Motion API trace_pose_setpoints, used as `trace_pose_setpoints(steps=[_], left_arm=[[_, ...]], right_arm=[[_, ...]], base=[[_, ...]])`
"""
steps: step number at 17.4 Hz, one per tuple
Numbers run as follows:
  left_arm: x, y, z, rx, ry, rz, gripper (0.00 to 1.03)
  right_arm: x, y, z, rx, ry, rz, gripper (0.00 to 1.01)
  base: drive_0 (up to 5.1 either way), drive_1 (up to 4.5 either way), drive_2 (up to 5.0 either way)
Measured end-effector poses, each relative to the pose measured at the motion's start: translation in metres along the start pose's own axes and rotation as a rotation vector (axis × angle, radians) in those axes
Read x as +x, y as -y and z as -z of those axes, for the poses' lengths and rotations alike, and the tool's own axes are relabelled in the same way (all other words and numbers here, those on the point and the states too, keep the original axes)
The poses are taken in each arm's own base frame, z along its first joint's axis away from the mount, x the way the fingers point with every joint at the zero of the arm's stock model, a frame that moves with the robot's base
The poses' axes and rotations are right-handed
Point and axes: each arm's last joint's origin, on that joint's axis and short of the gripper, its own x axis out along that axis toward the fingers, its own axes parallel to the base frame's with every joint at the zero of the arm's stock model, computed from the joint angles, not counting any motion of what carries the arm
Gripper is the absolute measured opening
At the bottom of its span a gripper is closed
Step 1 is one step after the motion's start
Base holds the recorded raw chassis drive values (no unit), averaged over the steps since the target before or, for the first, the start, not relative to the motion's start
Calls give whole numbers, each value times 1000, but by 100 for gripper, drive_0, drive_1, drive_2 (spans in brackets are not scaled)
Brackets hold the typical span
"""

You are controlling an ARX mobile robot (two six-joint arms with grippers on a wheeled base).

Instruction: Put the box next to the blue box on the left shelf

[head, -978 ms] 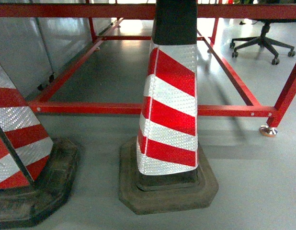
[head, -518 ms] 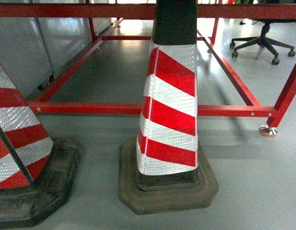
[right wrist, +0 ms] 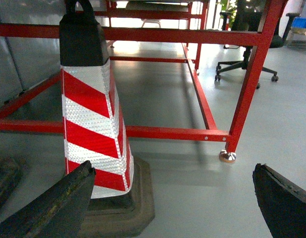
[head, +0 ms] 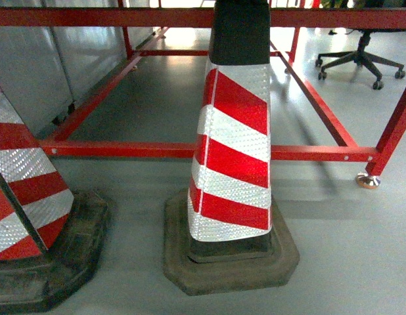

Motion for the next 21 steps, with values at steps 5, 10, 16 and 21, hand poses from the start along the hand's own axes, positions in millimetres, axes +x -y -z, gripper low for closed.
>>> trace_pose_setpoints(steps=[5,10,16,21], left_arm=[[0,0,0,0,0,-2,98],[0,0,0,1,0,0,98],[0,0,0,10,1,0,98],[0,0,0,10,0,0,98]], right_arm=[[0,0,0,0,1,1,98],[0,0,0,0,0,1,98],[0,0,0,0,1,0,98],[0,0,0,-1,1,0,98]], base=[[0,0,0],[0,0,0],[0,0,0],[0,0,0]])
